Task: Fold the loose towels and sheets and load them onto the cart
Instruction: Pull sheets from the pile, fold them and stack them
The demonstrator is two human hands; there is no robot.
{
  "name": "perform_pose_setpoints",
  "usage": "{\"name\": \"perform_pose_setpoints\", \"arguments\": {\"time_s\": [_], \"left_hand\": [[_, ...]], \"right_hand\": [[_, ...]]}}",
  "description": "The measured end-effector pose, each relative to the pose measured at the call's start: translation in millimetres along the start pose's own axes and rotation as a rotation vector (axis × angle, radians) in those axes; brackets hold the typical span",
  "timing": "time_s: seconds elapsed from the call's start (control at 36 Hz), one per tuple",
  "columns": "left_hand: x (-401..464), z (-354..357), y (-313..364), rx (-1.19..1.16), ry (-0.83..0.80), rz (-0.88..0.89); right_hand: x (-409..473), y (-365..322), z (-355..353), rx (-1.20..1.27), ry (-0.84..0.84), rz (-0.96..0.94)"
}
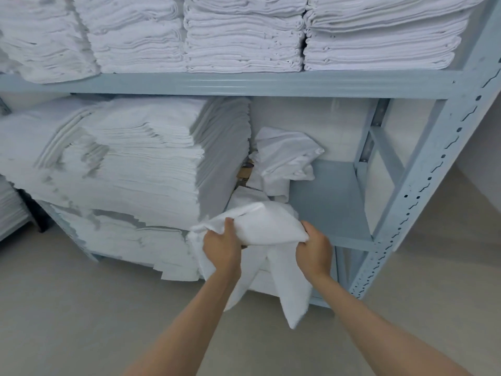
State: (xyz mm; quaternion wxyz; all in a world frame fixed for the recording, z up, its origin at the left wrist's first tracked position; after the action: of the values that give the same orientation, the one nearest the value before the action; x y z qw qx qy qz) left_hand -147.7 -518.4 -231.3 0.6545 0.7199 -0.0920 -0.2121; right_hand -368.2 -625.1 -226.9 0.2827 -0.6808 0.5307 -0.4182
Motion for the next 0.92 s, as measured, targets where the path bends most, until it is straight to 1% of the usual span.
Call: {"name": "perform_pose_setpoints", "arguments": {"time_s": [0.08,0.17,0.19,0.31,0.33,0.42,0.47,0.53,0.58,0.61,0.67,0.72,0.78,0.83,0.86,0.89,0.92], "left_hand": [[10,-46,9,0.075,0.101,0.124],[16,-86,16,0.137,0.194,0.227],[17,-95,19,0.160,0.210,0.262],[20,-115,24,0.266,0.197,0.368],[20,-121,27,0.305,0.189,0.424],[21,-128,39,0.533,0.170,0.656],[22,-128,46,0.569,0.126,0.736],[25,-127,50,0.516,0.049,0.714],[28,-125,51,0.393,-0.024,0.644],[28,-124,51,0.346,-0.034,0.624],[27,-125,50,0.325,0.000,0.622],[24,-125,45,0.391,0.041,0.657],[21,-122,41,0.503,0.059,0.748],[7,-111,44,0.592,0.041,0.917],[-1,-103,46,0.630,0.008,1.009],[-10,-91,47,0.656,-0.069,1.077],[-18,-76,45,0.683,-0.198,1.107]], "right_hand": [[-8,-28,1,-0.096,0.017,-0.151],[-30,-56,7,-0.167,0.057,-0.358],[-36,-62,11,-0.178,0.051,-0.385],[-46,-66,27,-0.239,-0.010,-0.324],[-47,-65,30,-0.254,-0.032,-0.309],[-46,-67,32,-0.315,-0.105,-0.312],[-43,-71,32,-0.385,-0.134,-0.337],[-39,-74,31,-0.434,-0.161,-0.361],[-33,-74,27,-0.443,-0.166,-0.372],[-32,-72,25,-0.455,-0.175,-0.374],[-32,-71,24,-0.488,-0.216,-0.385],[-36,-70,22,-0.494,-0.252,-0.397],[-37,-70,24,-0.505,-0.296,-0.382],[-37,-68,23,-0.520,-0.334,-0.356],[-38,-69,23,-0.515,-0.349,-0.347],[-38,-70,22,-0.506,-0.364,-0.343],[-39,-72,23,-0.494,-0.380,-0.345]]}}
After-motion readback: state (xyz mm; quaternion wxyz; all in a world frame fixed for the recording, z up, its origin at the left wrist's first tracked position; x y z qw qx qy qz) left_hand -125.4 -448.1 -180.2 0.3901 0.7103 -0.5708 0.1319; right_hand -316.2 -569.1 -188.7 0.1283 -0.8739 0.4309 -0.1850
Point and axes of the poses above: each hand's wrist, its own x-axis towards the middle knuckle, its own z-axis out of the palm, y = z × x, the point moved 8 cm from there along x, towards the middle knuckle, and after that the axes turned 1 degree about -y, right-handed, at the moved point
